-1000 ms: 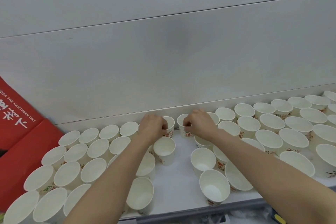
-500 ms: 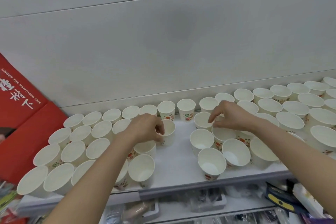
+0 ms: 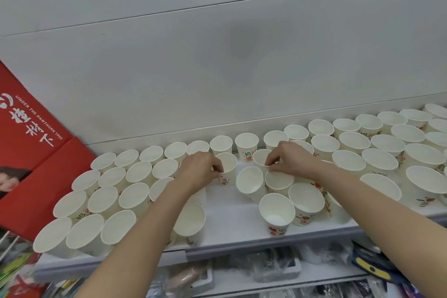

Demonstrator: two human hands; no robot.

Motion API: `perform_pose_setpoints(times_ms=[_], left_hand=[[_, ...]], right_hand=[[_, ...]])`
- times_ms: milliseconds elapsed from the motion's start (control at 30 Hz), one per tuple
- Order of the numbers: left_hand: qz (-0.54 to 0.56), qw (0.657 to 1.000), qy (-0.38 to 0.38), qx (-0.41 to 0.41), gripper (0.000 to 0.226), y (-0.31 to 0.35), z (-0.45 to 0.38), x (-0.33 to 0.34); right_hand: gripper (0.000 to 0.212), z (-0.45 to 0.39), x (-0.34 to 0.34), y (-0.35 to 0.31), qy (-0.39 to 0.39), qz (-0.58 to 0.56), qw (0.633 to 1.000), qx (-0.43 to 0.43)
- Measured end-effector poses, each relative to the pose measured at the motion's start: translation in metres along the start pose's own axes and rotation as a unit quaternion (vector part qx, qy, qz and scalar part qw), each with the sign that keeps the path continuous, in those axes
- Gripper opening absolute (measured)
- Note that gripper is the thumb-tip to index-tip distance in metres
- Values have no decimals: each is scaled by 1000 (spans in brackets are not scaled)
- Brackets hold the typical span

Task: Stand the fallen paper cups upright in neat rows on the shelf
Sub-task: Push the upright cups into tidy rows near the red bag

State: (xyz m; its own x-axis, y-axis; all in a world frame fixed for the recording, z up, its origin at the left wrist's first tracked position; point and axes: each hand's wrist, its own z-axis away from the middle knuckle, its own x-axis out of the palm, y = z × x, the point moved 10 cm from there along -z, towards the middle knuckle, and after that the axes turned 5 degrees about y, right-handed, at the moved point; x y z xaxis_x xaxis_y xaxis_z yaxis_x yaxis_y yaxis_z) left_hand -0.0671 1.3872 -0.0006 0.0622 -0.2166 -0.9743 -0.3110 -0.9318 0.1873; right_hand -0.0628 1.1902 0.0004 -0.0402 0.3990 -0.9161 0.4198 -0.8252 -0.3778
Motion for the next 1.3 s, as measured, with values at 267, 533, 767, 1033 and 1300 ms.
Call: perform_pose_setpoints(times_ms=[267, 533, 767, 1033, 1300], left_hand=[[-28, 999, 15, -6, 19, 9, -1, -4], [-51, 998, 32, -3, 20, 11, -5, -7], [-43, 998, 37, -5, 16, 13, -4, -6], [-34, 998, 43, -24, 16, 9, -2, -6], [-1, 997, 69, -27, 24, 18, 4, -17]], right_hand=[[21, -1, 1, 6, 23, -20, 999, -10], [24, -5, -6, -2, 66, 2, 997, 44], [28, -14, 0, -23, 76, 156, 983, 52], [13, -18, 11, -9, 51, 33, 994, 90], [12, -16, 23, -10, 45, -84, 989, 117]])
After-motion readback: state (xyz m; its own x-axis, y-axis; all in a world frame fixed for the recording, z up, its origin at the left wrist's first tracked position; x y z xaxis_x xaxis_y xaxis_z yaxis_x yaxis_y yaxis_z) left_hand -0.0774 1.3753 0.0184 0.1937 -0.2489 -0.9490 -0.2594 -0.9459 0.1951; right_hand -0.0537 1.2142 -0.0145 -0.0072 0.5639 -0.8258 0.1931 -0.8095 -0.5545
